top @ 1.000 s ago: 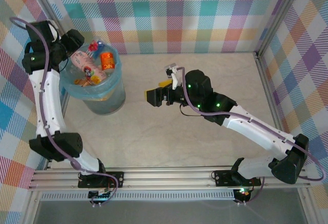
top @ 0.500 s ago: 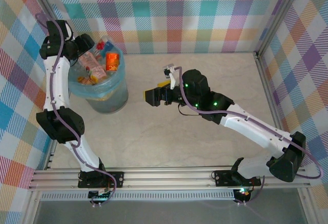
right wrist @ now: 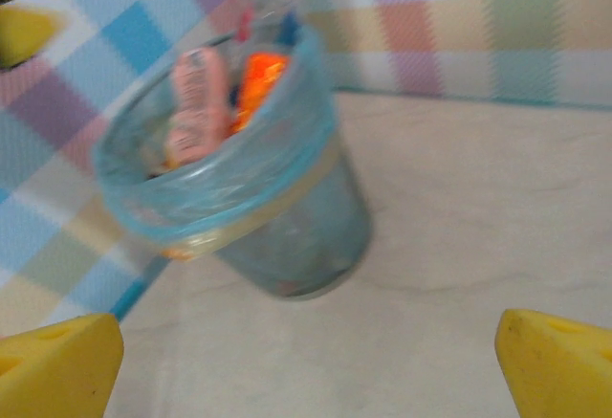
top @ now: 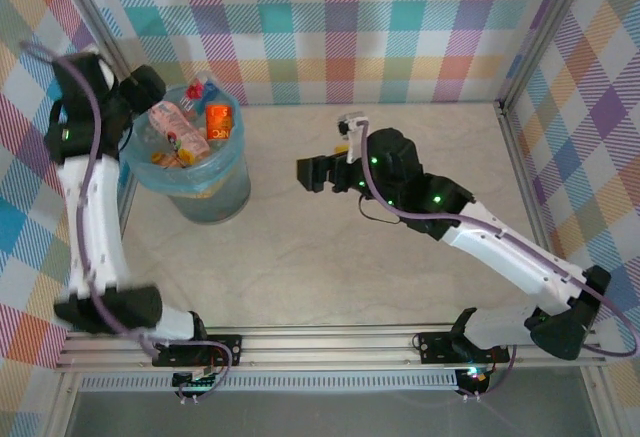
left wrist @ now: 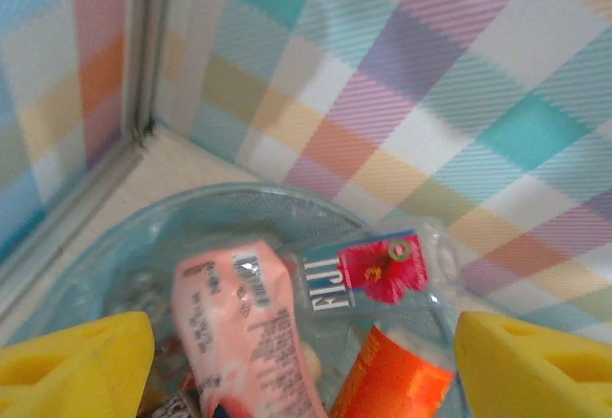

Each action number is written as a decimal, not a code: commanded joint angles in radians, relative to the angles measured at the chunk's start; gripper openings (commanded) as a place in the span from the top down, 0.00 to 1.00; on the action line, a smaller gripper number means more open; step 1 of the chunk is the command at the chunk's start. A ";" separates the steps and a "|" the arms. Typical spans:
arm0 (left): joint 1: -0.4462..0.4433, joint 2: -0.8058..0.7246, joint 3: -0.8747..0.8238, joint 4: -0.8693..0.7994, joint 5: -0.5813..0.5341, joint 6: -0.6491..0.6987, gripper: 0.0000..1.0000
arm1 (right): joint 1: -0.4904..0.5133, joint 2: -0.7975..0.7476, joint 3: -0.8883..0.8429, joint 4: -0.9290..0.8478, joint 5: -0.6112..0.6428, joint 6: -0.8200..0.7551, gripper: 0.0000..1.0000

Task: Put the plastic bottles in the bin

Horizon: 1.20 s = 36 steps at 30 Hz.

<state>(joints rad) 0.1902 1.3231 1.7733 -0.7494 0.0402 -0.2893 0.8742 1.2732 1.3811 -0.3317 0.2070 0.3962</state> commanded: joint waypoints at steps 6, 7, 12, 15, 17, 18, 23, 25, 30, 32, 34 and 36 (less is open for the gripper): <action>-0.079 -0.585 -0.841 0.375 0.028 0.171 0.19 | -0.268 -0.169 -0.278 0.110 0.347 -0.405 0.00; -0.118 -0.645 -0.930 0.412 0.015 0.196 0.19 | -0.312 -0.184 -0.335 0.151 0.336 -0.447 0.00; -0.261 -0.904 -1.293 0.623 -0.141 0.239 0.17 | -0.570 -0.169 -0.530 0.231 0.195 -0.421 0.00; -0.295 -0.936 -1.417 0.701 -0.270 0.142 0.17 | -0.664 -0.111 -0.668 0.357 0.172 -0.411 0.00; -0.301 -0.901 -1.454 0.737 -0.352 0.074 0.16 | -0.708 -0.068 -0.762 0.488 0.172 -0.418 0.00; -0.306 -0.874 -1.467 0.764 -0.365 0.076 0.17 | -0.728 -0.058 -0.804 0.557 0.148 -0.417 0.00; -0.327 -0.691 -1.553 1.017 -0.410 0.182 0.16 | -0.808 0.000 -0.976 0.905 -0.022 -0.428 0.00; -0.327 -0.609 -1.617 1.186 -0.441 0.231 0.15 | -0.817 0.057 -1.002 1.009 -0.051 -0.421 0.00; -0.324 -0.395 -1.642 1.393 -0.441 0.301 0.13 | -0.822 0.163 -0.954 1.053 -0.244 -0.452 0.00; -0.321 -0.321 -1.643 1.476 -0.391 0.303 0.12 | -0.829 0.204 -0.976 1.130 -0.223 -0.433 0.00; -0.316 -0.267 -1.627 1.503 -0.334 0.303 0.11 | -0.851 0.261 -1.028 1.280 -0.227 -0.404 0.00; -0.312 -0.204 -1.598 1.524 -0.270 0.314 0.11 | -0.859 0.246 -1.039 1.267 -0.196 -0.383 0.00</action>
<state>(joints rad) -0.1257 1.0679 0.1383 0.6254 -0.3225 -0.0090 0.0349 1.5173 0.3702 0.7933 0.0349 -0.0151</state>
